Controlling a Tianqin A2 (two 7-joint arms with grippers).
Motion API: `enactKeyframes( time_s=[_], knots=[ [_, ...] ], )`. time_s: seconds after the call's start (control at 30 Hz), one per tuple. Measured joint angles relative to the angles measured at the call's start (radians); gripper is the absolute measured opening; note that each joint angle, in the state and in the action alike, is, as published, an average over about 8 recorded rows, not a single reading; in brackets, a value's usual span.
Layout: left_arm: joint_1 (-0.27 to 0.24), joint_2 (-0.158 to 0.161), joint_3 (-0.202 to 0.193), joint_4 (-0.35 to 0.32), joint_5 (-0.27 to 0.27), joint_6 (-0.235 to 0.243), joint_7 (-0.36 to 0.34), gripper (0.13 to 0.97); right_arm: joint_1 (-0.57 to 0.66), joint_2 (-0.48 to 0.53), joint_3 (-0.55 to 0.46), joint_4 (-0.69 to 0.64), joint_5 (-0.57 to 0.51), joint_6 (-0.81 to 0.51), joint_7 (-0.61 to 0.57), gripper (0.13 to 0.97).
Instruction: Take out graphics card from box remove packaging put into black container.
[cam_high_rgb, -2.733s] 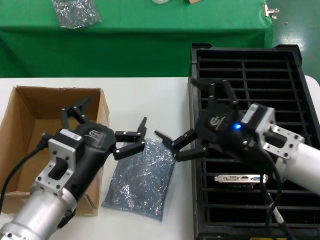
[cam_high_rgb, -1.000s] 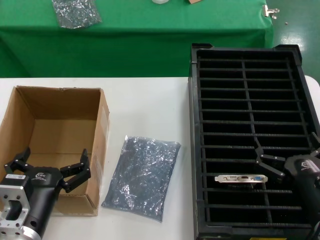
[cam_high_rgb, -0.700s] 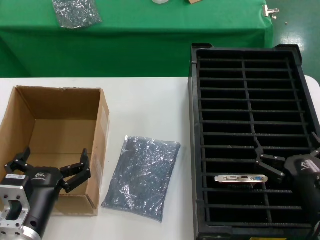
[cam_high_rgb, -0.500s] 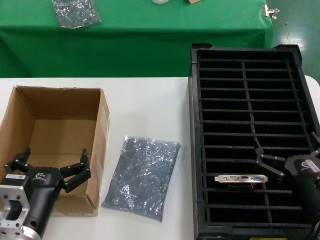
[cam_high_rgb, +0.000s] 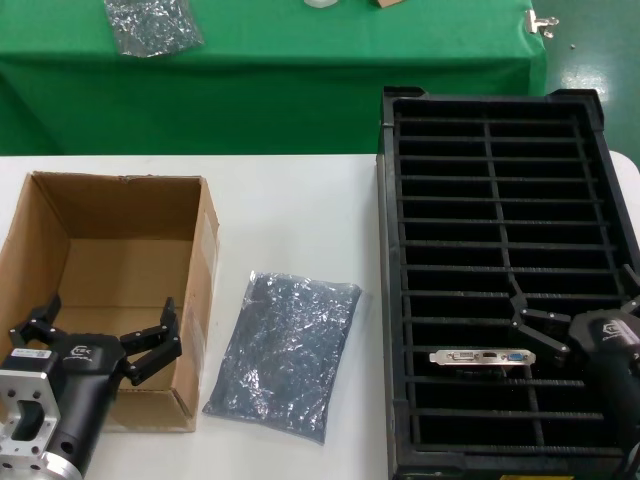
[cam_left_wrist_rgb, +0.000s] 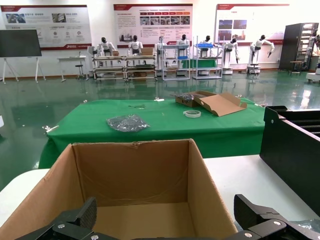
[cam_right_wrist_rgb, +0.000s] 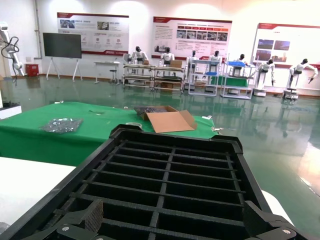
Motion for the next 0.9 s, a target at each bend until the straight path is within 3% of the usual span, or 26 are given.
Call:
enactKeyframes(
  time_s=[0.9],
  knots=[
    [0.000, 0.000, 0.000, 0.000, 0.000, 0.000, 0.000, 0.966, 0.000, 0.000, 0.000, 0.000, 0.000, 0.000, 0.000, 0.966]
  ],
)
